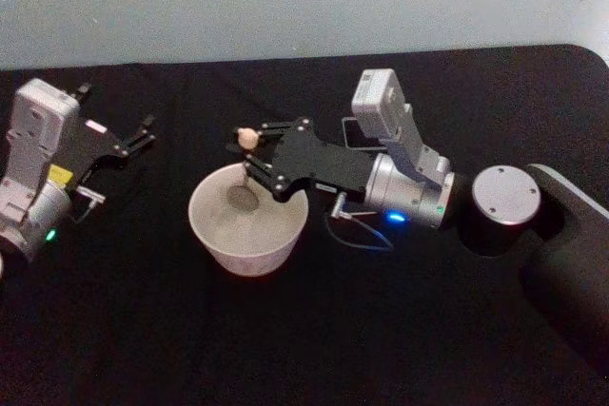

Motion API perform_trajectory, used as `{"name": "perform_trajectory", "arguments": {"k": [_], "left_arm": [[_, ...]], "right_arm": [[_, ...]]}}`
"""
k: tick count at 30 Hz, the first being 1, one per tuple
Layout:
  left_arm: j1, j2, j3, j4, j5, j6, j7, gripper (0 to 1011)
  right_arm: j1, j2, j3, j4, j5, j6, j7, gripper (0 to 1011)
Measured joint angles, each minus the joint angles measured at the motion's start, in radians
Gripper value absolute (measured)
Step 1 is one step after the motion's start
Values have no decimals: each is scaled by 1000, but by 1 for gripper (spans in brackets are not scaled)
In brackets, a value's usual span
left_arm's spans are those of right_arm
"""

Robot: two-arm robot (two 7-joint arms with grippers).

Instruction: Pick up the stirring spoon with one hand, stir inside the cup, then place it back in its original position.

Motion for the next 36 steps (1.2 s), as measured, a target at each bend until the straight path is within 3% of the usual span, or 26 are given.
{"name": "perform_trajectory", "arguments": {"k": [24, 36], "left_arm": [[0, 0, 0, 0, 0, 0, 0, 1001], [0, 0, 0, 0, 0, 0, 0, 1001]], "right_arm": [[-83, 85, 27, -124, 32, 30, 14, 174], [-88, 79, 6, -139, 35, 38, 24, 174]]}}
